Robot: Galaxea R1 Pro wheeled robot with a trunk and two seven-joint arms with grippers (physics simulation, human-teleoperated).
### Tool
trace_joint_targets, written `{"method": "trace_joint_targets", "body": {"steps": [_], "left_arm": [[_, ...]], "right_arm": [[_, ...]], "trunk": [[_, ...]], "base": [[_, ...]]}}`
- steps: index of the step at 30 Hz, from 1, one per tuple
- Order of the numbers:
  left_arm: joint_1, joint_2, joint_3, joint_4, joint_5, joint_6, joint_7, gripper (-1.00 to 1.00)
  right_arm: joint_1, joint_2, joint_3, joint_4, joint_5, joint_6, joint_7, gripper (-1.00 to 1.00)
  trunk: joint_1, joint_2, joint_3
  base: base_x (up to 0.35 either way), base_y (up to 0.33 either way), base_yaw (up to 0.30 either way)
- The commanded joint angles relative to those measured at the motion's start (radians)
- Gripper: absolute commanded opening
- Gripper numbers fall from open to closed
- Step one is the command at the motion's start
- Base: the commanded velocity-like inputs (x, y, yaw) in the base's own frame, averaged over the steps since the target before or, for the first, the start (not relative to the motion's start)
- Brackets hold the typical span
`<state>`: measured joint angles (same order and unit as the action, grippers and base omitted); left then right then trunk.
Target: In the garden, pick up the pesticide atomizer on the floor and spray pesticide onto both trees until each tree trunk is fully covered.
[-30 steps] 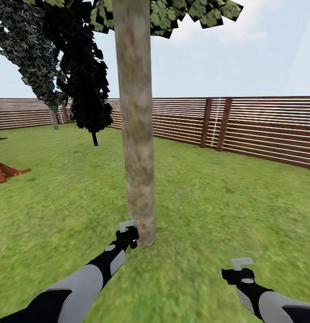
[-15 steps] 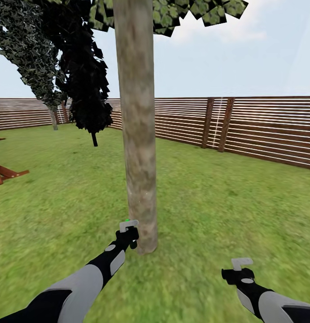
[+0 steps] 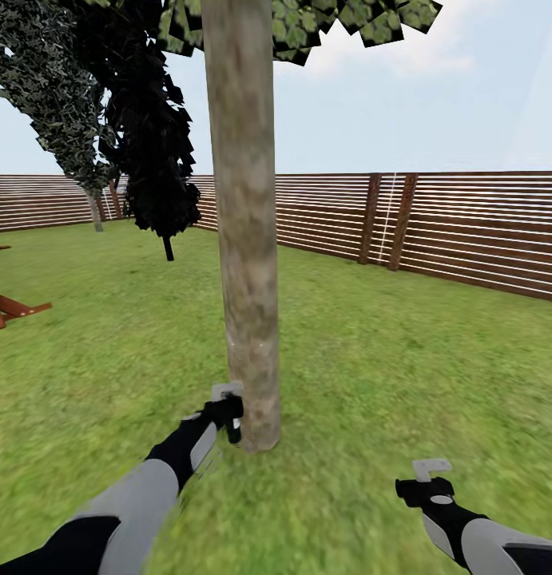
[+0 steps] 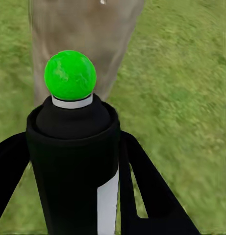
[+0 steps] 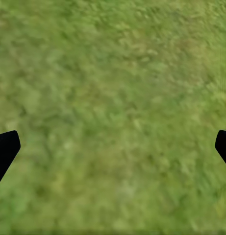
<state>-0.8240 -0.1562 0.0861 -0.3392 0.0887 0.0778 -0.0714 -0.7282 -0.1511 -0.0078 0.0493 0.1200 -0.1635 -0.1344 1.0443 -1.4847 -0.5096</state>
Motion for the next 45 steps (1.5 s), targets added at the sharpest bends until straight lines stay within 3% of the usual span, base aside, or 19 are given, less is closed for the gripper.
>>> {"method": "trace_joint_targets", "body": {"steps": [1,3,4,6,9,13,14,16,23,26,28,29,32,33,34,36,39,42,45], "left_arm": [[0.000,0.011,0.007,-0.038,0.011,0.068,-0.007,-1.00],[0.000,0.034,0.006,-0.112,0.011,0.173,-0.008,-1.00],[0.000,0.047,0.006,-0.238,0.011,0.301,-0.010,-1.00],[0.000,0.052,0.006,-0.360,0.012,0.429,-0.011,-1.00],[0.000,0.055,0.005,-0.559,0.012,0.553,-0.011,-1.00],[0.000,0.055,0.003,-0.643,0.014,0.605,-0.010,-1.00],[0.000,0.055,0.005,-0.708,0.014,0.686,-0.010,-1.00],[0.000,0.058,0.011,-0.796,0.014,0.743,-0.010,-1.00],[0.000,0.055,0.001,-0.846,0.013,0.774,-0.010,-1.00],[-0.010,0.037,-0.002,-0.855,0.014,0.855,-0.009,-1.00],[-0.064,0.033,-0.002,-0.862,0.013,0.886,-0.009,-1.00],[-0.136,0.032,-0.002,-0.859,0.013,0.900,-0.008,-1.00],[-0.268,0.031,-0.002,-0.821,0.012,0.909,-0.008,-1.00],[-0.287,0.031,-0.002,-0.812,0.011,0.910,-0.008,-1.00],[-0.406,0.030,-0.002,-0.771,0.011,0.915,-0.008,-1.00],[-0.550,0.030,-0.001,-0.659,0.010,0.919,-0.008,-1.00],[-0.703,0.031,0.000,-0.502,0.009,0.919,-0.008,-1.00],[-0.844,0.031,0.000,-0.433,0.008,0.919,-0.007,-1.00],[-0.947,0.031,0.000,-0.373,0.008,0.919,-0.007,-1.00]], "right_arm": [[-0.002,0.000,-0.001,0.005,0.010,-0.006,-0.005,1.00],[-0.002,-0.001,-0.001,0.005,0.010,-0.005,-0.006,1.00],[-0.002,0.000,-0.001,0.005,0.010,-0.005,-0.006,1.00],[-0.002,0.001,-0.001,0.005,0.010,-0.005,-0.008,1.00],[0.013,0.001,-0.003,0.006,0.008,-0.005,-0.011,1.00],[0.071,0.002,-0.002,0.006,0.007,-0.004,-0.009,1.00],[0.079,0.002,-0.002,0.006,0.007,-0.004,-0.009,1.00],[0.082,0.002,-0.001,0.005,0.007,-0.005,-0.008,1.00],[0.084,0.002,-0.001,0.005,0.006,-0.006,-0.008,1.00],[0.084,0.002,-0.001,0.005,0.006,-0.006,-0.008,1.00],[0.084,0.002,-0.001,0.005,0.006,-0.005,-0.008,1.00],[0.084,0.002,-0.001,0.005,0.007,-0.005,-0.008,1.00],[0.084,0.002,-0.001,0.006,0.007,-0.005,-0.008,1.00],[0.084,0.002,-0.001,0.006,0.007,-0.005,-0.008,1.00],[0.084,0.002,-0.001,0.005,0.007,-0.005,-0.008,1.00],[0.084,0.002,-0.001,0.005,0.007,-0.005,-0.009,1.00],[0.084,0.002,-0.001,0.005,0.007,-0.005,-0.010,1.00],[0.084,0.002,-0.001,0.005,0.007,-0.005,-0.010,1.00],[0.084,0.002,-0.001,0.005,0.007,-0.005,-0.010,1.00]], "trunk": [[0.000,-0.001,-0.001],[0.000,-0.001,-0.001],[0.000,-0.001,-0.001],[0.000,-0.001,-0.001],[0.000,-0.001,-0.001],[0.000,-0.001,-0.001],[0.000,-0.001,-0.001],[0.000,-0.001,-0.001],[0.000,-0.001,-0.001],[0.000,-0.001,-0.001],[0.000,-0.001,-0.001],[0.000,-0.001,-0.001],[0.000,-0.001,-0.001],[0.000,-0.001,-0.001],[0.000,-0.001,-0.001],[0.000,-0.001,-0.001],[0.000,-0.001,-0.001],[0.000,-0.001,-0.001],[0.000,-0.001,-0.001]], "base": [[0.000,0.000,0.000],[0.000,0.000,0.000],[0.000,0.000,0.000],[0.000,0.000,0.000],[0.000,0.000,0.000],[0.000,0.000,0.000],[0.000,0.000,0.000],[-0.121,0.047,0.000],[-0.142,0.045,0.000],[-0.014,0.004,0.000],[-0.003,0.001,0.000],[-0.001,0.000,0.000],[0.000,0.000,0.000],[0.000,0.000,0.000],[0.000,0.000,0.000],[0.000,0.000,0.000],[0.000,0.000,0.000],[0.000,0.000,0.000],[0.000,0.000,0.000]]}}
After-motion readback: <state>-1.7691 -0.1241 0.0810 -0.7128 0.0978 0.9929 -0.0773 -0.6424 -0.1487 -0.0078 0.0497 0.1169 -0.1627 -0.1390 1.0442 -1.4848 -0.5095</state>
